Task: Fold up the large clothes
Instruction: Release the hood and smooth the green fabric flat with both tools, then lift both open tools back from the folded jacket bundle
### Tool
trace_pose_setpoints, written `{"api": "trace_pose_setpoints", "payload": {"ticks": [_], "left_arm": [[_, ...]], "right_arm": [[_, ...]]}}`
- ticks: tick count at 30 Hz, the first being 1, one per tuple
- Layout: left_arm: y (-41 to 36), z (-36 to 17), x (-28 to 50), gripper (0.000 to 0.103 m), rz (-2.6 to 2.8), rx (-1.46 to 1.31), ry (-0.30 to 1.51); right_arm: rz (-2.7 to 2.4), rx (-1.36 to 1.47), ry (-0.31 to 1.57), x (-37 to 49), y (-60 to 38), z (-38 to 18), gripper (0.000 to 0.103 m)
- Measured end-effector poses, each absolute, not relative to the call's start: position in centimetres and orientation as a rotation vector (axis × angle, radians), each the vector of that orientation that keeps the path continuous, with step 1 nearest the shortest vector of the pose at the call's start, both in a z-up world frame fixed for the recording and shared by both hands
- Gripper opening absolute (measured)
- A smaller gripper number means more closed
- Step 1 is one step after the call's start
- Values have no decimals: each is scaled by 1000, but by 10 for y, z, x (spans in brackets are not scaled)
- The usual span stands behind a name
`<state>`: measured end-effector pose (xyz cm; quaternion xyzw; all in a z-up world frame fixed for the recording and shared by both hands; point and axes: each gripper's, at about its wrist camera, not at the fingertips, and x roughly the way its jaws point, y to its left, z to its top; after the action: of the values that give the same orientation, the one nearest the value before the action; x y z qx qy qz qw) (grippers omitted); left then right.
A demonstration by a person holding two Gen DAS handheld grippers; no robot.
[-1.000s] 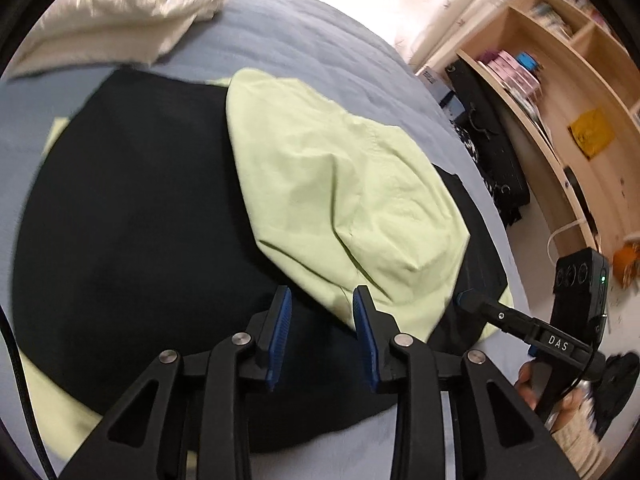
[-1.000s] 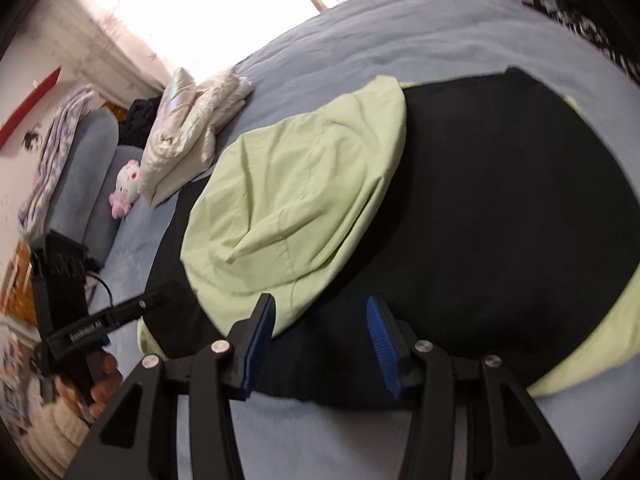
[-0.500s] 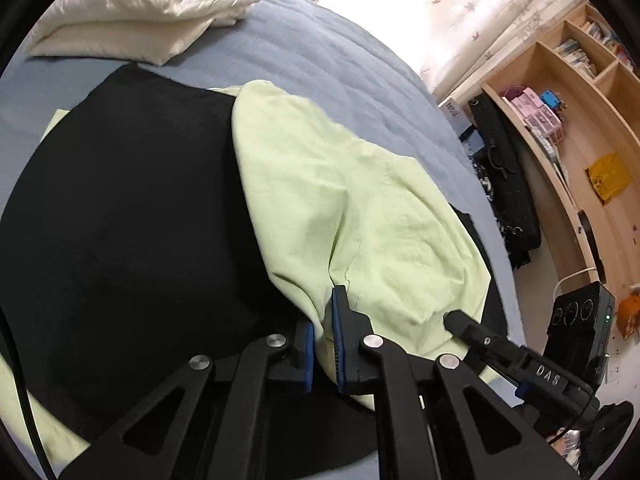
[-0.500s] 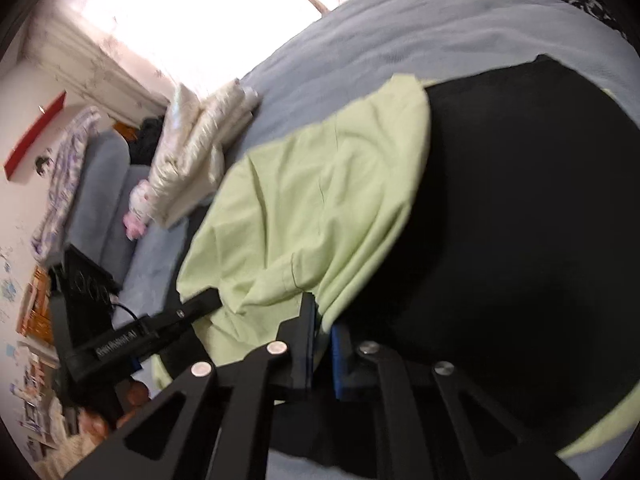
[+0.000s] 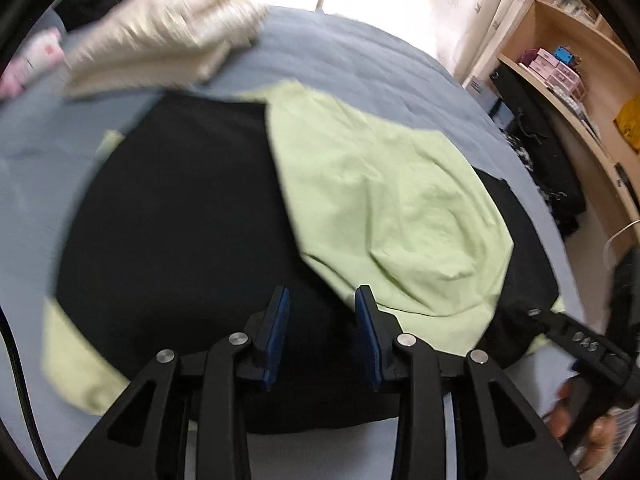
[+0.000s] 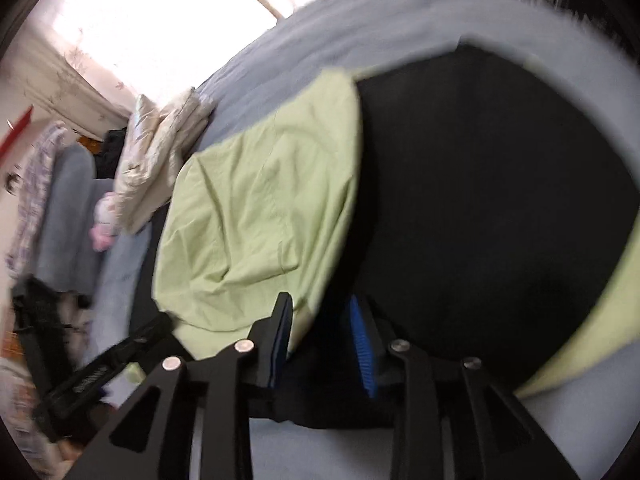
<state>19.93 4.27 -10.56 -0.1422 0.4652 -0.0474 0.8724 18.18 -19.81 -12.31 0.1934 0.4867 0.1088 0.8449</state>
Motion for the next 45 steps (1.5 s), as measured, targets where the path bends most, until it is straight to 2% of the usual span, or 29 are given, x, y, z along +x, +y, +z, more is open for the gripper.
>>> {"api": "trace_pose_setpoints", "payload": {"ticks": [2,5,6,7,8,12,17,18,19,20,22,23,24,31,35,42,45], "left_arm": [[46,-98,195,32,-73,-280,920],[48,-90,207,32,-90,-293,892],[43,-90,218,29,-111,-297,902],[46,-90,224,23,-121,-300,905],[44,-89,232,22,-135,-303,899],[32,-89,268,21,-170,-301,856],[34,-119,320,18,-148,-359,930],[34,-127,326,16,-133,-352,949],[35,-137,333,9,-102,-328,968],[37,-142,335,6,-87,-314,976],[47,-148,335,2,-93,-342,971],[53,-150,334,1,-100,-373,966],[57,-151,333,1,-98,-382,964],[63,-146,324,1,-79,-369,957],[50,-131,311,7,-82,-321,932],[19,-113,273,9,-165,-267,922],[6,-124,256,9,-168,-212,966]], "right_arm": [[173,308,934,173,-191,-105,30],[184,205,808,170,-176,-84,36],[212,178,790,175,-166,-80,36],[233,167,787,179,-163,-80,37],[255,156,788,187,-156,-80,36],[298,113,797,222,-129,-92,37],[305,117,852,265,-120,-121,37],[304,110,871,274,-120,-129,36],[290,98,888,282,-122,-137,36],[276,92,899,287,-124,-143,33],[274,103,900,293,-136,-150,19],[261,110,893,294,-144,-151,5],[242,126,892,294,-153,-153,0],[189,241,888,290,-189,-150,0],[196,252,904,282,-184,-139,7],[311,265,893,249,-161,-118,24],[340,255,927,235,-152,-125,24]]}}
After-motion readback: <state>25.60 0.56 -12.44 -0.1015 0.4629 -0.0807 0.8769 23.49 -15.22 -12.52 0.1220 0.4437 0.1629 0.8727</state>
